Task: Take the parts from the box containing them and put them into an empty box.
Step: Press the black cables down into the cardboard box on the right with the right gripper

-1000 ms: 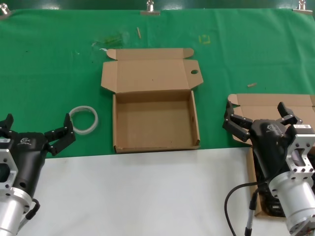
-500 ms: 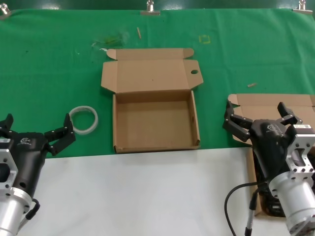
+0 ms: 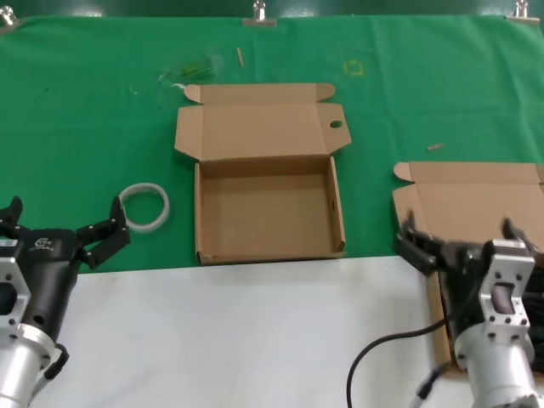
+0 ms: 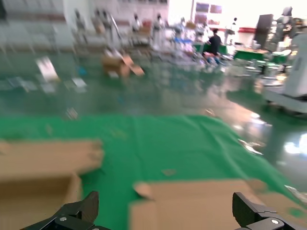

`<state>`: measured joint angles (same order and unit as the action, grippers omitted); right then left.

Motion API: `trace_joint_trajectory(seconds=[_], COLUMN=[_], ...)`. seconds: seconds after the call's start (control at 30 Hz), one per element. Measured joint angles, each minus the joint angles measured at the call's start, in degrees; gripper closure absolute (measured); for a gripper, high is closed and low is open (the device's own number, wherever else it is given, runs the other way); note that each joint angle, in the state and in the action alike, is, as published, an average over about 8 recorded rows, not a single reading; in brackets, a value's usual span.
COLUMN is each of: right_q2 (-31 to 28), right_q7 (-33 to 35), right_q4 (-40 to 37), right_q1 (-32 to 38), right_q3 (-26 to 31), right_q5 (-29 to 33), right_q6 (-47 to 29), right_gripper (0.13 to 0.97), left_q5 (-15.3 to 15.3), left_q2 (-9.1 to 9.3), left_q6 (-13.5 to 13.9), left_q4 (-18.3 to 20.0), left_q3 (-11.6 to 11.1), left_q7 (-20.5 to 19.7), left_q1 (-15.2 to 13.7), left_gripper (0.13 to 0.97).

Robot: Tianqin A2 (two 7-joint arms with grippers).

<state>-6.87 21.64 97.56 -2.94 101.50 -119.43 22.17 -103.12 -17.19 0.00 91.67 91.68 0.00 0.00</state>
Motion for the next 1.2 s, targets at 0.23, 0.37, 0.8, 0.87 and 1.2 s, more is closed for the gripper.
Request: trace_joint_trajectory(seconds=[0.23, 0.37, 0.8, 0.87, 1.2], right_q2=[0.0, 0.0, 0.0, 0.0, 0.0], right_q7=[17.2, 27.2, 59.3, 64.3, 85.4], right_q4=[1.8, 2.2, 0.0, -0.3, -2.6], right_q1=[-0.6, -0.1, 6.0, 7.1, 10.8], right_q3=[2.4, 2.2, 0.4, -0.1, -3.1], right_q5=[-5.4, -8.2, -15.1, -16.9, -28.1], right_q6=[15.0, 21.1, 36.0, 37.6, 39.4], right_gripper=[0.129, 0.129, 0.129, 0.129, 0.129], left_q5=[0.0, 0.0, 0.0, 0.0, 0.0], left_q2=[0.0, 0.0, 0.0, 0.0, 0.0], left_q6=[0.0, 0.0, 0.0, 0.0, 0.0], left_q4=[0.0, 0.0, 0.0, 0.0, 0.0], left_q3=[0.0, 0.0, 0.0, 0.0, 0.0], left_q7=[0.0, 0.0, 0.0, 0.0, 0.0], left_q1=[0.0, 0.0, 0.0, 0.0, 0.0], left_gripper=[0.132, 0.132, 0.132, 0.132, 0.132])
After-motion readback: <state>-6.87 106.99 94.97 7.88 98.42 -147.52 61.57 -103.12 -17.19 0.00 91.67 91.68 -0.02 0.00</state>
